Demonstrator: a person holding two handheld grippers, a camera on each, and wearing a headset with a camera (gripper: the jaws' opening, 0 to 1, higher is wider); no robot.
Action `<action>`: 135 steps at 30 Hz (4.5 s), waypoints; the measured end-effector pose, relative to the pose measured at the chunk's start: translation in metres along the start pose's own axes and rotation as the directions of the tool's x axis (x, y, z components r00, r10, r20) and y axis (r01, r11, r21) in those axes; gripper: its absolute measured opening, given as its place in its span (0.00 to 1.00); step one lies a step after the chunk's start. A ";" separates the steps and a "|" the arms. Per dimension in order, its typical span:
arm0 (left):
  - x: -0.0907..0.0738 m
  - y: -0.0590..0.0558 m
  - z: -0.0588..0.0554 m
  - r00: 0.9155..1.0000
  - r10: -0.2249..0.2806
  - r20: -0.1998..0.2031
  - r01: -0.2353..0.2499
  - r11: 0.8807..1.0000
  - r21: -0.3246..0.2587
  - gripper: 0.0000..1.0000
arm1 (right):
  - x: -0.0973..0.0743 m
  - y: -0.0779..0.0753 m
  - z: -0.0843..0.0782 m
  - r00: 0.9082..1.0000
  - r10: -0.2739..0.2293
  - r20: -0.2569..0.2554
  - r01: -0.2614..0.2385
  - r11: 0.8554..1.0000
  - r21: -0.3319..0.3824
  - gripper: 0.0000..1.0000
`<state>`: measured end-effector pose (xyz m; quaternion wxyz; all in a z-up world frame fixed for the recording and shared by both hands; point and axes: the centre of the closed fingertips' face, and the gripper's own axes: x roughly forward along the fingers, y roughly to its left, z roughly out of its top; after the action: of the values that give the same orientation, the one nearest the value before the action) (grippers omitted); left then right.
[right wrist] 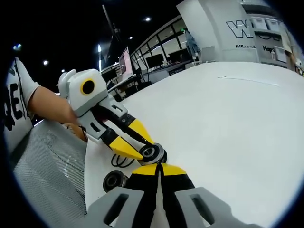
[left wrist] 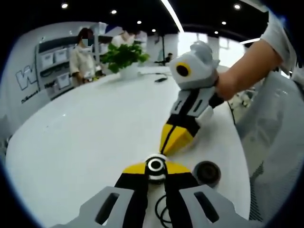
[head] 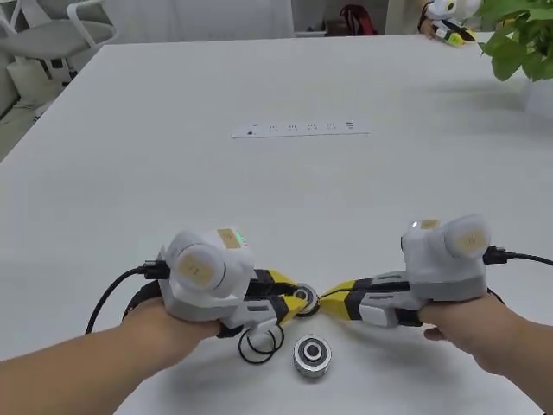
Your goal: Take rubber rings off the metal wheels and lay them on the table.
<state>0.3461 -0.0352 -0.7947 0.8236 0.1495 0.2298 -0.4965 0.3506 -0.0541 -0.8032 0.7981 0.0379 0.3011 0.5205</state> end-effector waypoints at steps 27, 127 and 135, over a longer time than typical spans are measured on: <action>0.002 -0.005 0.000 0.999 0.020 -0.039 -0.019 0.999 0.029 0.12 | -0.001 0.013 0.009 0.998 0.028 0.052 -0.033 0.995 0.092 0.00; -0.114 -0.015 -0.010 0.996 0.001 0.084 0.004 0.998 -0.065 0.63 | 0.031 0.076 0.008 0.978 0.202 -0.047 -0.203 0.979 -0.008 0.00; -0.115 -0.016 -0.012 0.997 0.006 0.080 0.000 0.997 -0.073 0.62 | 0.034 0.074 -0.002 0.981 0.169 -0.098 -0.176 0.982 -0.061 0.00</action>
<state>0.2835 0.0493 -0.7451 0.8378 0.0998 0.2143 -0.4922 0.2990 0.0081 -0.7921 0.7359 0.0119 0.3151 0.5992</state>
